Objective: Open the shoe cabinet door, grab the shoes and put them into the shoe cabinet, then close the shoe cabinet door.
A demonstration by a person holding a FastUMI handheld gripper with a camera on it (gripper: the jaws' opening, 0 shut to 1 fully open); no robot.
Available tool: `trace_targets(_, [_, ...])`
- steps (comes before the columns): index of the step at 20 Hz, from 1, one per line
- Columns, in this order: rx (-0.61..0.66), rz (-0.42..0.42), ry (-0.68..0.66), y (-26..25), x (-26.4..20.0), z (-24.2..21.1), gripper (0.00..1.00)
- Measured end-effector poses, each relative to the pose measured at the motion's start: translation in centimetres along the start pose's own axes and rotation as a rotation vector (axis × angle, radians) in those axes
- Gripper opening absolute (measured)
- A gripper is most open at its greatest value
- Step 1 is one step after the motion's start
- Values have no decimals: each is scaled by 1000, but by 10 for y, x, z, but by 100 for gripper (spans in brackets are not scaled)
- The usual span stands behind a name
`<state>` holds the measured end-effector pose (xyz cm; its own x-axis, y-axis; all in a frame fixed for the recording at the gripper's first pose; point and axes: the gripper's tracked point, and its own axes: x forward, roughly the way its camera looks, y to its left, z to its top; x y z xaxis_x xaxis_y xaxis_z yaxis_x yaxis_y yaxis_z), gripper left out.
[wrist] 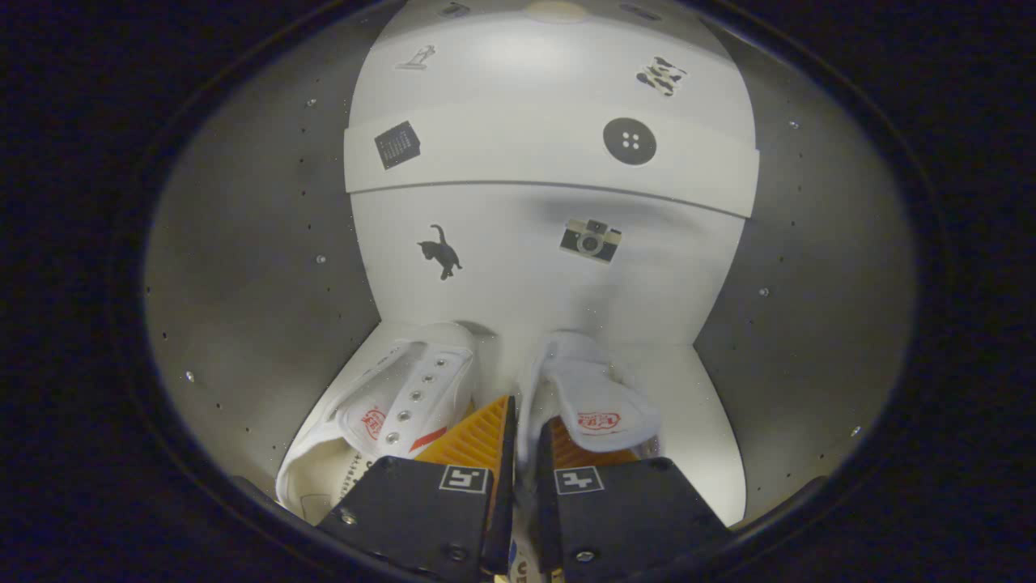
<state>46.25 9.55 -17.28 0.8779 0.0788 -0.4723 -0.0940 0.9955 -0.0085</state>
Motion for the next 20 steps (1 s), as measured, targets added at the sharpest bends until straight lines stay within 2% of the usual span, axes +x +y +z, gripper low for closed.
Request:
trace_targets(2, [20, -1, -19, 0, -5, 3, 25])
trace_targets(6, [24, 17, -51, 13, -20, 8, 70])
trace_targets(9, [20, 0, -98, 13, -37, 13, 77])
trace_targets(15, [38, -18, -159, 11, -84, 13, 80])
trace_targets(20, [3, -35, -242, 19, -150, 9, 80])
